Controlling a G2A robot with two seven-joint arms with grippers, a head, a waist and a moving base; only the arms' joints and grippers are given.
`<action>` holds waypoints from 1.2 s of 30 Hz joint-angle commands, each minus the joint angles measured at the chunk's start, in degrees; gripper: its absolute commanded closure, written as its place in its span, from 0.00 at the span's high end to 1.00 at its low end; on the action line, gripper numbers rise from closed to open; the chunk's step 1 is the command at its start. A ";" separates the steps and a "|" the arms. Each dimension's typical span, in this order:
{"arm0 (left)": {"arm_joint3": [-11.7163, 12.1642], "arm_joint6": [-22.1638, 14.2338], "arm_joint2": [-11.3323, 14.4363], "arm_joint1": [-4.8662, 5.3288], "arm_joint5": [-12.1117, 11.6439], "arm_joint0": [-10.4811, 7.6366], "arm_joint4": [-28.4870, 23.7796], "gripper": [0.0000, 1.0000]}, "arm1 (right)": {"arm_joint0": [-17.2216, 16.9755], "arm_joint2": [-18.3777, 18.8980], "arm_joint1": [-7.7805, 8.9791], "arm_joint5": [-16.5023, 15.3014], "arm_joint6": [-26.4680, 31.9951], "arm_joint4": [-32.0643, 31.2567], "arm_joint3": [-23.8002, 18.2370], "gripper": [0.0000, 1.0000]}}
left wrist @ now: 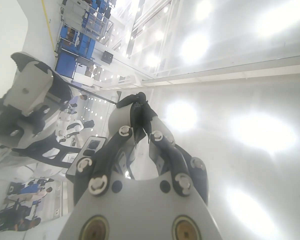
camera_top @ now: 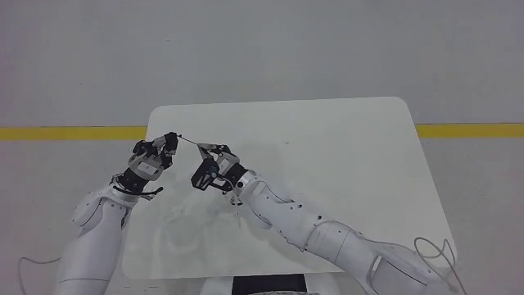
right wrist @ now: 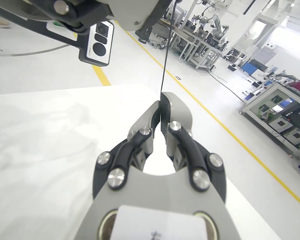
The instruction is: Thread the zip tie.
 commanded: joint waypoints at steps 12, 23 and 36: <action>0.00 0.00 0.00 0.00 0.00 0.00 0.00 0.00 | -9.55 15.52 7.13 -11.28 -7.69 2.65 -13.71 1.00; 0.00 0.00 0.00 0.00 0.00 0.00 0.00 0.00 | -13.82 23.24 10.20 -25.18 -7.64 6.79 -22.01 1.00; 0.00 0.00 0.00 0.00 0.00 0.00 0.00 0.00 | -16.93 28.79 10.92 -29.76 -11.06 16.65 -26.78 1.00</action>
